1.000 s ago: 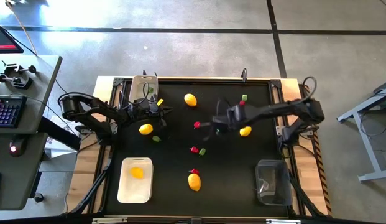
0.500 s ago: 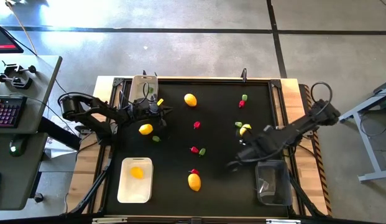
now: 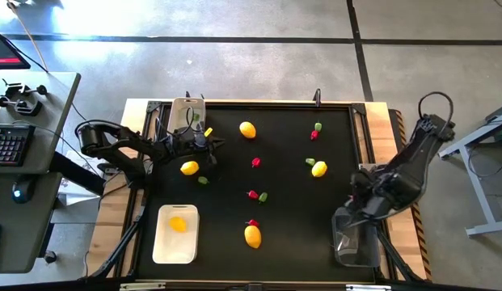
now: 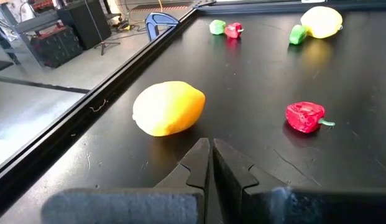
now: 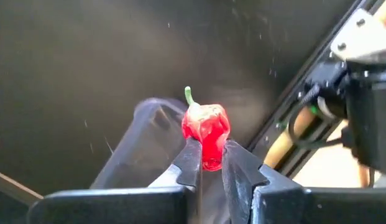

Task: Sort produce into baskets
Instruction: Put the red chili pepper into the black transparent bin

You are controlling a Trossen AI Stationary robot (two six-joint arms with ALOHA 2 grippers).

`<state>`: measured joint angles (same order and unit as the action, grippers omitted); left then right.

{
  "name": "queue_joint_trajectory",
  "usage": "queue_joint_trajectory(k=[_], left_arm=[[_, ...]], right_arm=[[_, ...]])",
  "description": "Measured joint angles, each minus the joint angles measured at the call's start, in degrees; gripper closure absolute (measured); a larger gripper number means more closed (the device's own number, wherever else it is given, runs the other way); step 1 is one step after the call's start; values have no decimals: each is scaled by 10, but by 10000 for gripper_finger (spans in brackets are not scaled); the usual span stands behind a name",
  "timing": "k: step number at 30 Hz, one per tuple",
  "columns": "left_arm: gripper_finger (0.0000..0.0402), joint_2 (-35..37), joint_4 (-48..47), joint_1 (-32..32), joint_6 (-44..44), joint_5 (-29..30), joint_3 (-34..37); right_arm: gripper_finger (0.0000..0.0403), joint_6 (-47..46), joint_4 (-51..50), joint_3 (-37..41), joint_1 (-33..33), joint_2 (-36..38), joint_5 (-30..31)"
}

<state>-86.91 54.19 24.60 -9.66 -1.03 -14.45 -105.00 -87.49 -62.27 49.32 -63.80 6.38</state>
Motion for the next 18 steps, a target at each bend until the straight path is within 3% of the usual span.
queue_joint_trajectory(k=[9, 18], left_arm=[[395, 0, 0, 0, 0, 0, 0], [395, 0, 0, 0, 0, 0, 0]], right_arm=[[373, -86, 28, 24, 77, -7, -36], [365, -90, 70, 24, 86, -31, -27]])
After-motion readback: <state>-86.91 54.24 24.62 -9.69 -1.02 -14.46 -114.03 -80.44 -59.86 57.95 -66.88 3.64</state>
